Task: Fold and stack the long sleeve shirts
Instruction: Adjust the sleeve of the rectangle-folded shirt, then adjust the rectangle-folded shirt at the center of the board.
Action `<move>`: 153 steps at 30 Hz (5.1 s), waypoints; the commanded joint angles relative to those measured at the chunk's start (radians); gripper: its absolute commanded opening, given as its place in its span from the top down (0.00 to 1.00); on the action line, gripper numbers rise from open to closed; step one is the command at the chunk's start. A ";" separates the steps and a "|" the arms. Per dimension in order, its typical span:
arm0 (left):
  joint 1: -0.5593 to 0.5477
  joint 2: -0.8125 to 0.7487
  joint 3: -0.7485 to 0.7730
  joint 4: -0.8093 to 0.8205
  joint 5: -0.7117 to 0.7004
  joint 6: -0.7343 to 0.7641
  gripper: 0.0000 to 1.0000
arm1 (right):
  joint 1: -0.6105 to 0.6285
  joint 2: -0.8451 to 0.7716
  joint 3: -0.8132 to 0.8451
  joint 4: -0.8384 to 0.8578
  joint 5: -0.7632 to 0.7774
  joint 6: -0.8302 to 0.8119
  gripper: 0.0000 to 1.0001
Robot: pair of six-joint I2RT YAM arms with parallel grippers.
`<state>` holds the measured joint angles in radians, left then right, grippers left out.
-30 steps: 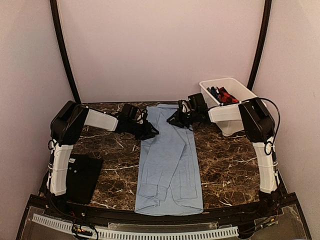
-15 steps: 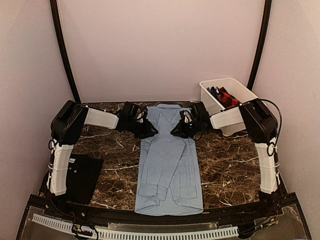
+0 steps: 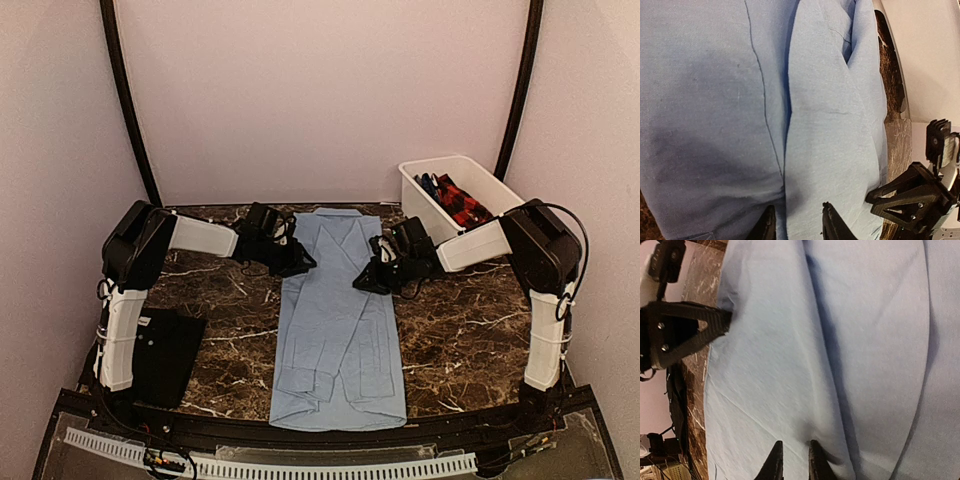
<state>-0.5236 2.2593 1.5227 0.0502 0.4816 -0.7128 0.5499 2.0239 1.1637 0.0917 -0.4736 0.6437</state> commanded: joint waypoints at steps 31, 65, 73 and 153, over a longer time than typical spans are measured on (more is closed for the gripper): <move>0.112 -0.004 0.209 -0.277 -0.040 0.260 0.64 | 0.060 -0.196 -0.042 -0.160 0.125 -0.111 0.83; 0.026 -0.149 -0.171 -0.063 -0.068 0.104 0.65 | 0.135 -0.658 -0.509 -0.113 0.169 0.003 0.80; 0.027 -0.143 -0.075 -0.180 -0.071 0.164 0.65 | 0.227 -0.669 -0.515 -0.138 0.205 0.039 0.79; -0.258 -1.035 -1.014 -0.248 -0.059 -0.209 0.63 | 0.587 -0.844 -0.692 -0.236 0.253 0.350 0.71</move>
<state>-0.7902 1.2640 0.5037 -0.1844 0.4442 -0.9142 1.1477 1.2407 0.4477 -0.0719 -0.2779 0.9810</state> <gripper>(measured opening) 0.354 0.282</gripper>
